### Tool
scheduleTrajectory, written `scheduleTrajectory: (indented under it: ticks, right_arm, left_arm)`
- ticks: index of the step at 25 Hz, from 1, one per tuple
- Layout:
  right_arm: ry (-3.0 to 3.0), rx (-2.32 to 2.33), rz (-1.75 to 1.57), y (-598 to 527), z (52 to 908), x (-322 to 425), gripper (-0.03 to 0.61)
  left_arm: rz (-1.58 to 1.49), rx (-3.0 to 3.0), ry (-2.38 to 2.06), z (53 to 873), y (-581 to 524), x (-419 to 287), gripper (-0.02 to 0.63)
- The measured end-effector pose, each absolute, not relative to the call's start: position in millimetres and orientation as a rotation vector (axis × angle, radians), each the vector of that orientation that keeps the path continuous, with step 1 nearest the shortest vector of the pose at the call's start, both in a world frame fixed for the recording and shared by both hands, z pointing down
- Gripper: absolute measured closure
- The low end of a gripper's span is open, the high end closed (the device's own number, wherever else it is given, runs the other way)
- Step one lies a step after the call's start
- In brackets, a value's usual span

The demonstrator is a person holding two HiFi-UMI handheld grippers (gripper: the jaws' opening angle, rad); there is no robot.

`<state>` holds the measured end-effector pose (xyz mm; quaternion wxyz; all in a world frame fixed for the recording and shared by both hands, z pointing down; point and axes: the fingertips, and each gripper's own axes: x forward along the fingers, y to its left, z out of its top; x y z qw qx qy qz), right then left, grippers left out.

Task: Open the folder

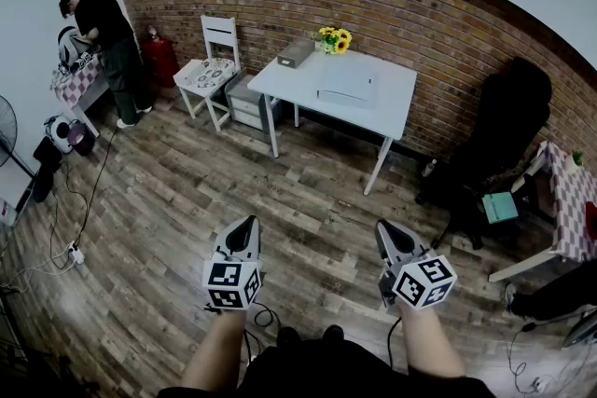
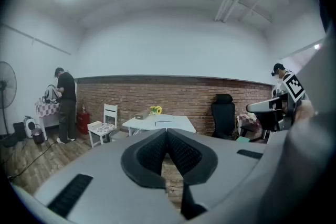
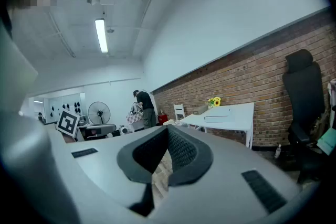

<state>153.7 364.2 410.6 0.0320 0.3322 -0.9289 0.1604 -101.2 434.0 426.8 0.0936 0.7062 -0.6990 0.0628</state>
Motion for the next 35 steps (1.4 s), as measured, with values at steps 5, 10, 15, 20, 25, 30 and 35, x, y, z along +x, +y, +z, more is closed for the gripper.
scheduleTrajectory:
  ticks: [5, 10, 15, 20, 25, 30, 35]
  right_arm:
    - [-2.879, 1.034, 0.434, 349, 402, 162, 0.566]
    - [-2.886, 1.023, 0.426, 347, 403, 177, 0.566]
    - [-2.901, 1.012, 0.466, 345, 403, 190, 0.566]
    - [-2.932, 1.013, 0.586, 342, 405, 210, 0.565]
    - [-2.926, 0.999, 0.601, 340, 414, 225, 0.563]
    - [-2.905, 1.01, 0.633, 329, 424, 238, 0.563]
    - [-2.883, 1.008, 0.627, 302, 429, 234, 0.563]
  left_arm:
    - [0.165, 2.139, -2.086, 411, 412, -89, 0.595]
    - [0.178, 2.153, -2.09, 405, 405, -72, 0.595]
    - [0.203, 2.148, -2.09, 406, 403, -57, 0.595]
    - [0.24, 2.188, -2.073, 411, 401, -25, 0.594]
    - [0.239, 2.207, -2.039, 416, 396, -2, 0.594]
    - [0.225, 2.228, -1.998, 422, 376, 8, 0.594]
    - [0.204, 2.246, -1.963, 427, 339, 5, 0.594]
